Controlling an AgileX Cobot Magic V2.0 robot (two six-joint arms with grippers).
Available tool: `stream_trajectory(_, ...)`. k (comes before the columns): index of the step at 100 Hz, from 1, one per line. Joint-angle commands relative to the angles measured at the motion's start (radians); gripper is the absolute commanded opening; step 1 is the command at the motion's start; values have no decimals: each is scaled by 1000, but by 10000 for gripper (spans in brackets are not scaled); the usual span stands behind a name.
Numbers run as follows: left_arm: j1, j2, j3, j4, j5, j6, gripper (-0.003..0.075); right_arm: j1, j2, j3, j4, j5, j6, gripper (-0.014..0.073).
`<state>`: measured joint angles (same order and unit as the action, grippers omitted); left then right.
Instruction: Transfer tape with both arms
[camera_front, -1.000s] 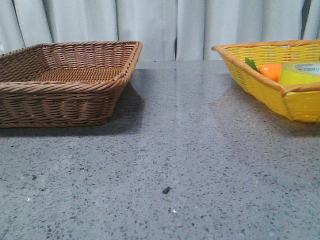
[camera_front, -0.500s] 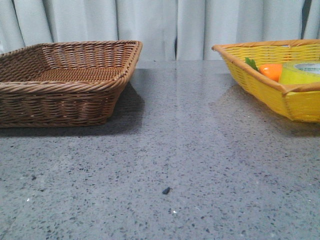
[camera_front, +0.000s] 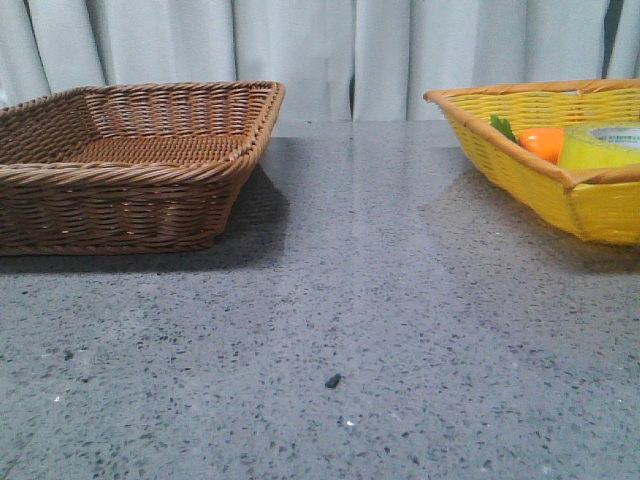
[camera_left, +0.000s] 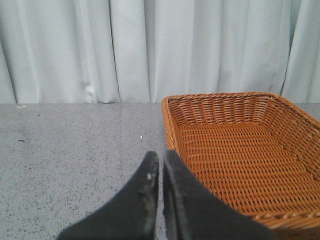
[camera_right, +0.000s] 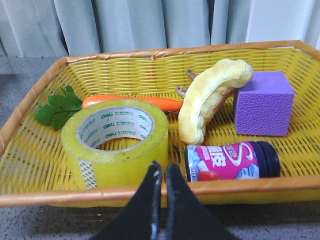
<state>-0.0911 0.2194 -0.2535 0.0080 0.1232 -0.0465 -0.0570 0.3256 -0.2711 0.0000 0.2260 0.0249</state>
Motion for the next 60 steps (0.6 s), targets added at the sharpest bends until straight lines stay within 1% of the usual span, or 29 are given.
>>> stream_trajectory(1,-2,47,-66,2,-66,-10,-21,2,82,-104,0,-6,-6,-74)
stream_trajectory(15,-2,76,-84,2,-78,-10,-21,19,215,-215,0,87,-15,-69)
stream_trajectory(23,-2,78,-84,2,-76,-10,-21,43,290,-281,0,133,-15,-16)
stream_trajectory(30,-2,78,-84,2,-76,-10,-21,73,357,-347,0,180,-15,77)
stream_trajectory(42,-2,78,-84,2,-76,-10,-21,135,475,-473,0,248,-15,295)
stream_trajectory(47,-2,78,-84,2,-76,-10,-21,156,533,-522,0,275,-15,364)
stream_trajectory(52,-2,78,-84,2,-76,-10,-21,175,591,-573,0,312,-15,406)
stream_trajectory(60,-2,78,-84,2,-76,-10,-21,194,683,-654,0,399,-15,416)
